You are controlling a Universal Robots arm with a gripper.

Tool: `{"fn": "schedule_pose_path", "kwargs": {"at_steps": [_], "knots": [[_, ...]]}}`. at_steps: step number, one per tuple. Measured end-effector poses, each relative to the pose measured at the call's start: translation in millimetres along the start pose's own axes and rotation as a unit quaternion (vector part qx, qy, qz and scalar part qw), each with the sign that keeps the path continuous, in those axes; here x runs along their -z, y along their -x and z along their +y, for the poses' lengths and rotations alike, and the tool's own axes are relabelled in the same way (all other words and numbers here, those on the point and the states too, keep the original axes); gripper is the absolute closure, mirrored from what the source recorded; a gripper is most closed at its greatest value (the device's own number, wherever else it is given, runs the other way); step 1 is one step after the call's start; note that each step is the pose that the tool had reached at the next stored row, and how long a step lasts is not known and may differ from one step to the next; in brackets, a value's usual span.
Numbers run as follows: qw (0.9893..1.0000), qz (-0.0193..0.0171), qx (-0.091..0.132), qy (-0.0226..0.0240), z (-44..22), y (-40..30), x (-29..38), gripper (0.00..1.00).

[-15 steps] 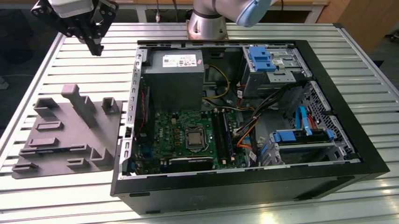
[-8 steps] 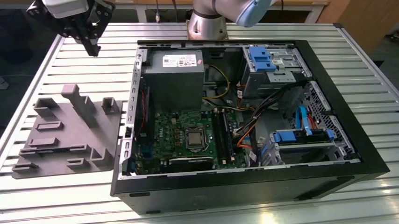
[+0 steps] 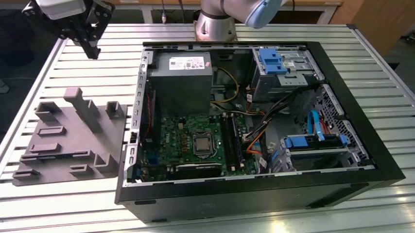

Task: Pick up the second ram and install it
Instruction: 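Reach for the second ram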

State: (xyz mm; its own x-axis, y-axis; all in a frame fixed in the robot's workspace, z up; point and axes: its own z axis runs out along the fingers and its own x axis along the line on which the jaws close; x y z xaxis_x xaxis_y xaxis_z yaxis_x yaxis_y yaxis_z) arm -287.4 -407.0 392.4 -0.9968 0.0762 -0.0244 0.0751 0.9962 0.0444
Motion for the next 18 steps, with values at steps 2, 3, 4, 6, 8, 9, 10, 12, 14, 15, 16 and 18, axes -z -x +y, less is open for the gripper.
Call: {"fn": "schedule_pose_path", "kwargs": {"at_steps": [2, 3, 4, 6, 8, 9, 10, 12, 14, 15, 16, 18], "knots": [[1.0000, 0.0000, 0.000, 0.0000, -0.3, -1.7, 0.0, 0.89], [1.0000, 0.0000, 0.000, 0.0000, -0.5, -2.5, 0.1, 0.89], [1.0000, 0.0000, 0.000, 0.0000, -0.7, -3.3, 0.1, 0.89], [1.0000, 0.0000, 0.000, 0.0000, -1.0, -5.1, 0.1, 0.89], [1.0000, 0.0000, 0.000, 0.0000, -1.4, -7.1, 0.2, 0.89], [1.0000, 0.0000, 0.000, 0.0000, -1.6, -7.9, 0.2, 0.89], [1.0000, 0.0000, 0.000, 0.0001, -1.8, -8.9, 0.2, 0.89], [1.0000, 0.0000, 0.000, 0.0000, -2.1, -10.8, 0.3, 0.89], [1.0000, 0.0000, 0.000, 0.0001, -2.4, -12.7, 0.3, 0.89], [1.0000, 0.0000, 0.000, 0.0001, -2.6, -13.6, 0.3, 0.89], [1.0000, 0.0000, 0.000, 0.0001, -2.8, -14.4, 0.3, 0.89], [1.0000, -0.0001, 0.000, 0.0001, -3.2, -16.1, 0.3, 0.89]]}}
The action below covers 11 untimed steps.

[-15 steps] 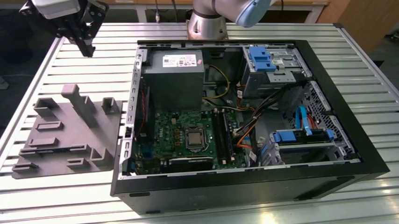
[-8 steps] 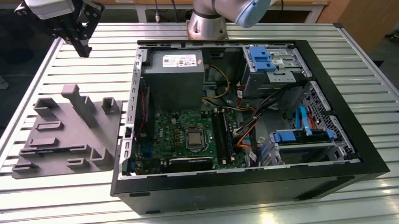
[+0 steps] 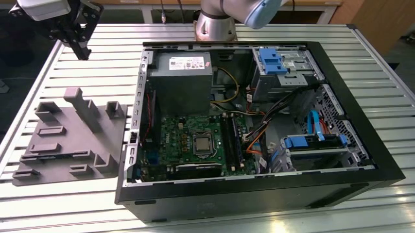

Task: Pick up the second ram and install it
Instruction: 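Reach for the second ram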

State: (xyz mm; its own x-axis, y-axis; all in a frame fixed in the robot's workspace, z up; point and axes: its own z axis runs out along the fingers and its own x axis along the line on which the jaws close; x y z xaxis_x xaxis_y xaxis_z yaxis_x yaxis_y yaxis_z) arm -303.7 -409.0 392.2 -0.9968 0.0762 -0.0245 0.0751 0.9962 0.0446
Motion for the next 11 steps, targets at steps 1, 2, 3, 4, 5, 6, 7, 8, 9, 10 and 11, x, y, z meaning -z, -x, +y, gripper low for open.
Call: {"fn": "schedule_pose_path", "kwargs": {"at_steps": [1, 2, 3, 4, 5, 6, 7, 8, 9, 10, 11], "knots": [[1.0000, 0.0000, 0.000, 0.0000, -0.2, -0.8, 0.0, 0.89], [1.0000, 0.0000, 0.000, 0.0000, -0.4, -1.6, 0.1, 0.89], [1.0000, 0.0000, 0.000, 0.0000, -0.6, -2.3, 0.1, 0.89], [1.0000, 0.0000, 0.000, 0.0000, -0.8, -3.1, 0.1, 0.89], [1.0000, 0.0001, 0.000, 0.0000, -1.0, -3.8, 0.2, 0.89], [1.0000, 0.0000, 0.000, 0.0000, -1.2, -4.5, 0.1, 0.89], [1.0000, 0.0000, 0.000, 0.0000, -1.4, -5.3, 0.1, 0.89], [1.0000, 0.0001, 0.000, 0.0000, -1.6, -6.1, 0.2, 0.89], [1.0000, 0.0000, 0.000, 0.0000, -1.8, -6.8, 0.2, 0.89], [1.0000, 0.0000, 0.000, 0.0000, -2.0, -7.3, 0.2, 0.89], [1.0000, 0.0000, 0.000, 0.0000, -2.2, -7.8, 0.2, 0.89]]}}
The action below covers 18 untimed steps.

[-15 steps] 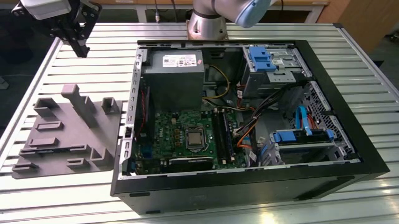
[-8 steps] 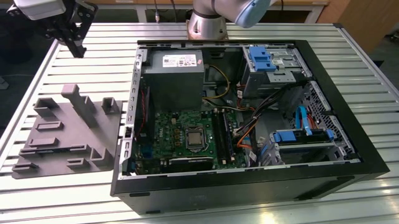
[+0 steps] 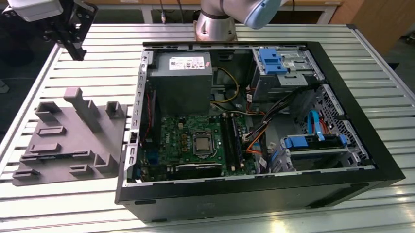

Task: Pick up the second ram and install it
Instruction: 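Reach for the second ram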

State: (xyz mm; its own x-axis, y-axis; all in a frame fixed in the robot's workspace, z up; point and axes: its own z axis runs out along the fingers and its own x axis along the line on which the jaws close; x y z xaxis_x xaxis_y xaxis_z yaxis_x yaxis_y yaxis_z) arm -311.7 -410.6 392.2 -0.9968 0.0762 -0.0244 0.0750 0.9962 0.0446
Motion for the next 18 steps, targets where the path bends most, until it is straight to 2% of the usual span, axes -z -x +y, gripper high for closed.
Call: {"fn": "schedule_pose_path", "kwargs": {"at_steps": [18], "knots": [[1.0000, 0.0000, 0.000, 0.0000, -4.8, -10.3, 0.2, 0.89]]}}
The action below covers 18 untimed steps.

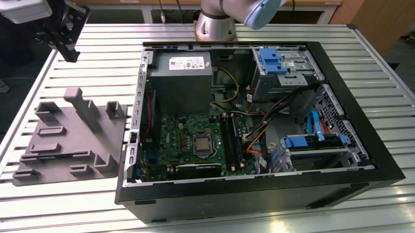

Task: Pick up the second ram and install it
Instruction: 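Reach for the second ram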

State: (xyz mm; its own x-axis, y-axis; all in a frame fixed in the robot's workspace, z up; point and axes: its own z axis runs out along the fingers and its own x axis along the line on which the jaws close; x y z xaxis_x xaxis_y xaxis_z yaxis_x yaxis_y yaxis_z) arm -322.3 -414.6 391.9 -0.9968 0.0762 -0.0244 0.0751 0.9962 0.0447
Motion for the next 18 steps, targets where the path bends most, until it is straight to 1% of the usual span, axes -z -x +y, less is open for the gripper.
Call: {"fn": "schedule_pose_path", "kwargs": {"at_steps": [9, 18], "knots": [[1.0000, 0.0000, 0.000, 0.0000, -3.3, -3.4, 0.0, 0.89], [1.0000, 0.0000, 0.000, 0.0000, -5.7, -5.2, 0.1, 0.89]]}}
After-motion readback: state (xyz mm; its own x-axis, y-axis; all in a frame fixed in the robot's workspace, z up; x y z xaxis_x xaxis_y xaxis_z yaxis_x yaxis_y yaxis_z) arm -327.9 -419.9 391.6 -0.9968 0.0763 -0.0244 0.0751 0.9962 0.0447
